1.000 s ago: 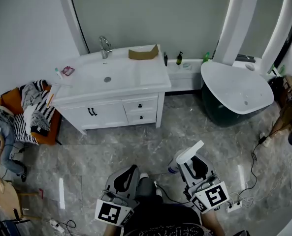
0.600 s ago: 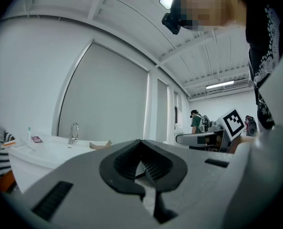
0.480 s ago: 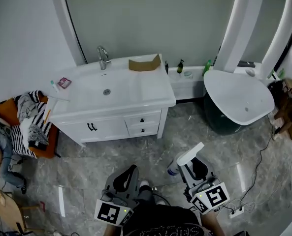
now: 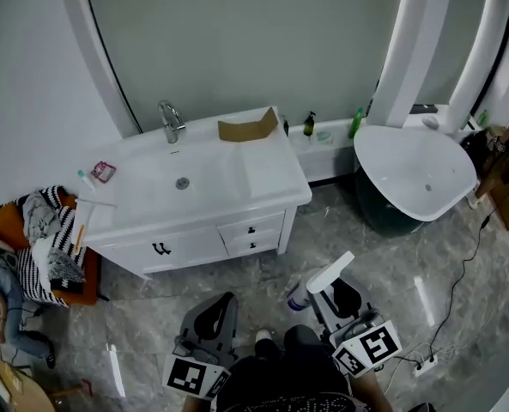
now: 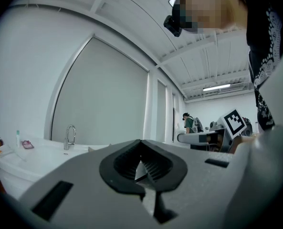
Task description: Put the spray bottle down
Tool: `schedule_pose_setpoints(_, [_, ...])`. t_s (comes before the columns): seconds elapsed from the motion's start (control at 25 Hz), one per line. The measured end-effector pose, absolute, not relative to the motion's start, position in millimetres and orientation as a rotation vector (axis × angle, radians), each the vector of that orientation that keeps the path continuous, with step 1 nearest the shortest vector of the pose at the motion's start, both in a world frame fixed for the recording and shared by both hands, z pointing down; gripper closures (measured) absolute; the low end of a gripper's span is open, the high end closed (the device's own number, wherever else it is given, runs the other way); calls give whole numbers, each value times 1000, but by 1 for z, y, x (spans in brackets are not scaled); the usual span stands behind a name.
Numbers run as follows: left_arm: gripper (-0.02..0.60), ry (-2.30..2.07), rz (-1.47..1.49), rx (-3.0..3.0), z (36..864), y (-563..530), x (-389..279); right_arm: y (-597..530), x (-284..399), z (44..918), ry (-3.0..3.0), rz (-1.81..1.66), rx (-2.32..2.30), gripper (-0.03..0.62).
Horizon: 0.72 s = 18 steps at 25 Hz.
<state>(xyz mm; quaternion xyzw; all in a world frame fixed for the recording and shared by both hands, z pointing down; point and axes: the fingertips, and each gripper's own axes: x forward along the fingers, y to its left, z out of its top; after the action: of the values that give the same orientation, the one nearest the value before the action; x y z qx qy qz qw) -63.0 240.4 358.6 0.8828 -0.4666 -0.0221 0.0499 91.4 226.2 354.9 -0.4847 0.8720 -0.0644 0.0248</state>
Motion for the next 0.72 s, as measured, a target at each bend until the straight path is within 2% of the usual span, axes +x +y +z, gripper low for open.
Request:
schedule_pose_setpoints(0.4, [580,-1384,1,2671,378,197,-61,176,92,363,2715,-223,-1510,448])
schedule_pose_setpoints(0.72, [580,-1459,-110,2610,361,131,-45,106,101,364,2766,-231,-1436,448])
